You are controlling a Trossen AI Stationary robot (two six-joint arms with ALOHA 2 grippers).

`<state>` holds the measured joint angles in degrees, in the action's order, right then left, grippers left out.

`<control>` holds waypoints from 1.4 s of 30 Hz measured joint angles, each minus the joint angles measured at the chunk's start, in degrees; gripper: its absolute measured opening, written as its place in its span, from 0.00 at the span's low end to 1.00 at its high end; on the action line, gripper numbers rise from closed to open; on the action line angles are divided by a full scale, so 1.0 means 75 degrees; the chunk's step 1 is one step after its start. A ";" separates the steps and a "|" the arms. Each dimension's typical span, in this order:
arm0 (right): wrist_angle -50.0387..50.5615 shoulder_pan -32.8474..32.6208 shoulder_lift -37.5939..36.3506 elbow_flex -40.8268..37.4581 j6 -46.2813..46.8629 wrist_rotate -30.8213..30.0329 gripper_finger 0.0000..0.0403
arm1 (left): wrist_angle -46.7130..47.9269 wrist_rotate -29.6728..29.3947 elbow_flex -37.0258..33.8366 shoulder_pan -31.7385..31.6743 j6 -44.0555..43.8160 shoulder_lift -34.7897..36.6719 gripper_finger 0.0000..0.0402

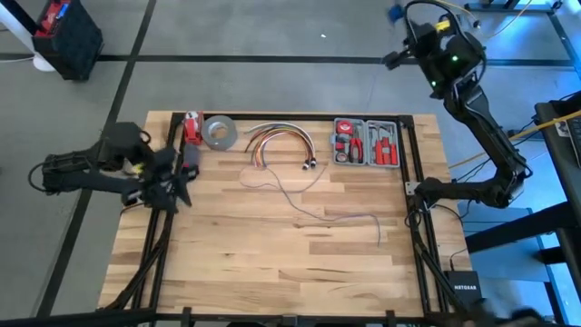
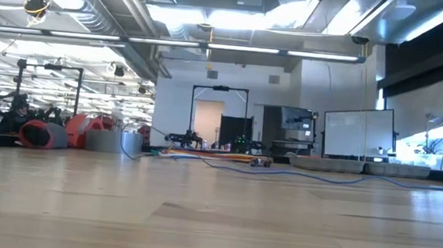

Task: Coil cords
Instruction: Coil the blue wire on the black spool

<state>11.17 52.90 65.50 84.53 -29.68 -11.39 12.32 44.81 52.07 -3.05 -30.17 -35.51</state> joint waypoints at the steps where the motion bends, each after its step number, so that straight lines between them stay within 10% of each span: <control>1: 0.0099 0.0000 0.0009 -0.0017 0.0369 0.0473 0.00 | -0.0394 -0.0298 0.0000 0.0000 0.0446 -0.0028 0.38; 11: -0.0282 -0.0346 0.0017 -0.1238 0.1758 0.2777 0.00 | -0.2023 -0.3733 0.0000 -0.0003 0.3891 -0.0972 0.38; 23: -0.2407 -0.1519 -0.0705 -0.4324 0.1900 0.3929 0.00 | -0.3619 -0.3955 -0.0006 0.0009 0.5908 -0.3853 0.38; 31: -0.3186 -0.3098 -0.1706 -0.5644 0.2105 0.3891 0.00 | -0.4300 -0.6490 -0.0006 -0.0102 0.5640 -0.5577 0.38; 42: -0.3460 -0.5600 -0.1919 -0.6139 0.1473 0.1703 0.00 | -0.5644 -0.6089 0.0480 -0.0242 0.5420 -0.7405 0.38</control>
<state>-14.78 10.90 51.10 38.49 -18.63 1.39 -30.02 -0.86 55.68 -4.86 10.48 -91.05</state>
